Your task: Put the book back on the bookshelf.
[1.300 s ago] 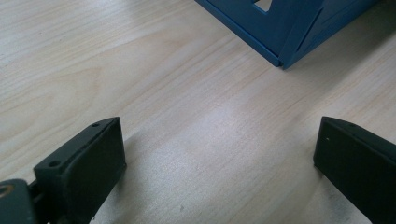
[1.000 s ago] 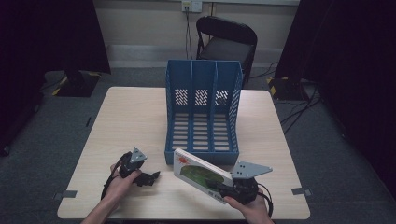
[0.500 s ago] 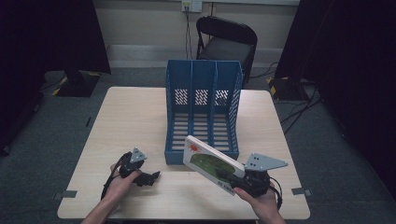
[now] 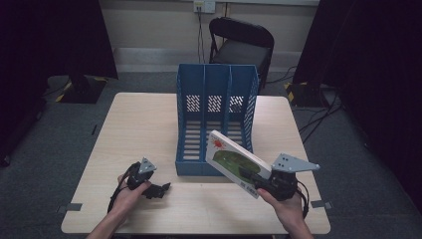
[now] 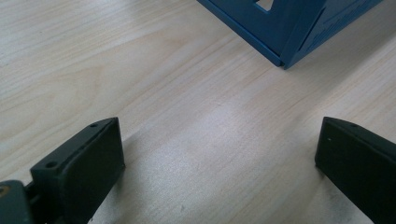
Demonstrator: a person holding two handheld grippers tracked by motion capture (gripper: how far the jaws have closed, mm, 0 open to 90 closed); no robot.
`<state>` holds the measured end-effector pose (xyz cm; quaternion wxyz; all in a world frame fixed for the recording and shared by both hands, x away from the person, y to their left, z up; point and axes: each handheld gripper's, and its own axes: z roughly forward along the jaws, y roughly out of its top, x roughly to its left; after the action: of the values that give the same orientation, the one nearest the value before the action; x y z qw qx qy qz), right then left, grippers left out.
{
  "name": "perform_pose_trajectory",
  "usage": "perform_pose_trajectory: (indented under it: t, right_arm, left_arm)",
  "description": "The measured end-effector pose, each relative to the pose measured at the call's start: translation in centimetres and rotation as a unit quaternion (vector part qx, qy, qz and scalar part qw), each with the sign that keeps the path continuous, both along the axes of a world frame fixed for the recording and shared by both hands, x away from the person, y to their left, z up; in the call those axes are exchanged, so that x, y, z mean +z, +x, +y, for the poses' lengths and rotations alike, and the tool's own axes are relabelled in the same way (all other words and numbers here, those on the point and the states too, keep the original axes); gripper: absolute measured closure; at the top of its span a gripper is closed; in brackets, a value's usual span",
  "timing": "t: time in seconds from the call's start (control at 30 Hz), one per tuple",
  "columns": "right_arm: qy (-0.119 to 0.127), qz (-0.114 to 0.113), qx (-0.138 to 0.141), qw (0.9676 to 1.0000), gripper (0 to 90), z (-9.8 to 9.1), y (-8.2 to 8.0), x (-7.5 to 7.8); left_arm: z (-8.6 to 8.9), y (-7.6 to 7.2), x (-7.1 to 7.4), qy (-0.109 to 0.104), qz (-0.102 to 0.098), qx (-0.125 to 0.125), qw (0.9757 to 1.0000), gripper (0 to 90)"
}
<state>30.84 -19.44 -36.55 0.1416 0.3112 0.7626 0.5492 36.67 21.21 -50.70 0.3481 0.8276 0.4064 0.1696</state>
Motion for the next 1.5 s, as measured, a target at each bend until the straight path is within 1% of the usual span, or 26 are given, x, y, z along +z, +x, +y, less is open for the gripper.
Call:
perform_pose_trajectory:
  t: [0.13, 0.17, 0.2, 0.27, 0.4, 0.47, 0.6, 0.63, 0.67, 0.8, 0.87, 0.9, 0.93, 0.97, 1.0, 1.07, 1.1, 1.13, 1.17, 1.2, 1.23, 1.27, 1.3, 1.37, 1.4, 1.5]
  right_arm:
    - [0.0, 0.001, -0.022, 0.9998, 76.4, -0.7, 0.3, 0.3]
    - [-0.002, 0.002, -0.036, 0.9993, 76.4, -1.0, 0.3, 0.6]
    - [-0.004, 0.0, -0.043, 0.999, 76.5, -1.2, 0.3, 0.7]
    - [-0.002, 0.0, -0.048, 0.9988, 76.5, -1.4, 0.4, 0.8]
    - [0.001, 0.001, -0.073, 0.9973, 76.5, -2.2, 0.6, 1.1]
    - [0.001, 0.0, -0.077, 0.997, 76.4, -2.4, 0.6, 1.2]
    - [0.008, -0.007, -0.087, 0.9961, 76.4, -2.5, 0.6, 1.5]
    - [0.004, -0.012, -0.1, 0.9949, 76.5, -2.5, 0.6, 1.6]
    - [0.004, -0.012, -0.1, 0.9949, 76.5, -2.5, 0.6, 1.6]
    - [-0.001, -0.01, -0.127, 0.9918, 76.4, -2.6, 1.2, 1.8]
    - [-0.002, -0.013, -0.132, 0.9911, 76.4, -2.6, 1.4, 1.7]
    - [-0.003, -0.011, -0.144, 0.9894, 76.4, -2.5, 1.8, 1.6]
    - [-0.003, -0.011, -0.144, 0.9894, 76.4, -2.5, 1.8, 1.6]
    - [-0.004, -0.009, -0.155, 0.9878, 76.4, -2.3, 2.2, 1.5]
    - [-0.004, -0.009, -0.155, 0.9878, 76.4, -2.3, 2.2, 1.5]
    - [-0.013, -0.011, -0.171, 0.9852, 76.5, -1.9, 2.7, 1.4]
    - [-0.016, -0.011, -0.175, 0.9845, 76.4, -1.7, 2.9, 1.3]
    - [-0.015, -0.009, -0.179, 0.9837, 76.4, -1.6, 3.2, 1.3]
    - [-0.017, -0.009, -0.19, 0.9816, 76.4, -1.3, 3.7, 1.2]
    - [-0.017, -0.009, -0.19, 0.9816, 76.4, -1.3, 3.7, 1.2]
    - [-0.015, -0.008, -0.202, 0.9793, 76.4, -0.9, 4.3, 1.1]
    - [-0.015, -0.008, -0.202, 0.9793, 76.4, -0.9, 4.3, 1.1]
    - [-0.012, -0.004, -0.212, 0.9772, 76.5, -0.6, 5.0, 1.0]
    - [-0.012, -0.005, -0.215, 0.9765, 76.4, -0.4, 5.2, 0.9]
    - [-0.011, -0.001, -0.227, 0.9738, 76.5, 0.0, 5.9, 0.6]
    - [-0.012, 0.0, -0.234, 0.9723, 76.5, 0.3, 6.4, 0.5]
  left_arm:
    - [0.0, 0.0, 0.0, 0.0, 0.0, 0.0, 1.0, 0.6]
    - [0.0, 0.0, 0.0, 0.001, 0.0, -0.001, 1.0, 0.4]
    - [0.0, 0.0, 0.0, 0.001, 0.0, -0.001, 1.0, 0.2]
    - [0.0, 0.0, 0.0, 0.0, 0.0, -0.001, 1.0, 0.2]
    - [0.0, 0.0, 0.0, 0.001, 0.0, -0.001, 1.0, 0.2]
    - [0.0, 0.0, 0.0, 0.0, 0.0, -0.001, 1.0, 0.2]
    - [0.0, 0.0, 0.0, 0.0, 0.0, -0.001, 1.0, 0.2]
    - [0.0, 0.0, 0.0, 0.0, 0.0, -0.001, 1.0, 0.2]
    - [0.0, 0.0, 0.0, 0.0, 0.001, -0.001, 1.0, 0.2]
    - [0.0, 0.0, 0.0, 0.0, 0.0, -0.001, 1.0, 0.2]
    - [0.0, 0.0, 0.0, 0.0, 0.001, -0.001, 1.0, 0.2]
    - [0.0, 0.0, 0.0, 0.0, 0.001, -0.001, 1.0, 0.2]
    - [0.0, 0.0, 0.0, 0.0, 0.001, -0.001, 1.0, 0.2]
    - [0.0, 0.0, 0.0, 0.0, 0.001, -0.001, 1.0, 0.2]
    - [0.0, 0.0, 0.0, 0.0, 0.001, -0.001, 1.0, 0.2]
    - [0.0, 0.0, 0.0, 0.0, 0.001, -0.001, 1.0, 0.2]
    - [0.0, 0.0, 0.0, -0.001, 0.001, 0.0, 1.0, 0.2]
    - [0.0, 0.0, 0.0, -0.001, 0.001, 0.0, 1.0, 0.2]
    - [0.0, 0.0, 0.0, 0.0, 0.001, -0.001, 1.0, 0.2]
    - [0.0, 0.0, 0.0, -0.001, 0.0, -0.001, 1.0, 0.2]
    - [0.0, 0.0, 0.0, 0.0, 0.0, -0.001, 1.0, 0.2]
    - [0.0, 0.0, 0.0, 0.0, 0.0, -0.001, 1.0, 0.2]
    - [0.0, 0.0, 0.0, 0.0, 0.001, -0.001, 1.0, 0.2]
    - [0.0, 0.0, 0.0, -0.001, 0.001, -0.001, 1.0, 0.2]
    - [0.0, 0.0, 0.0, -0.001, 0.002, -0.002, 1.0, 0.0]
    - [0.0, 0.0, 0.0, -0.001, 0.002, -0.003, 1.0, 0.0]
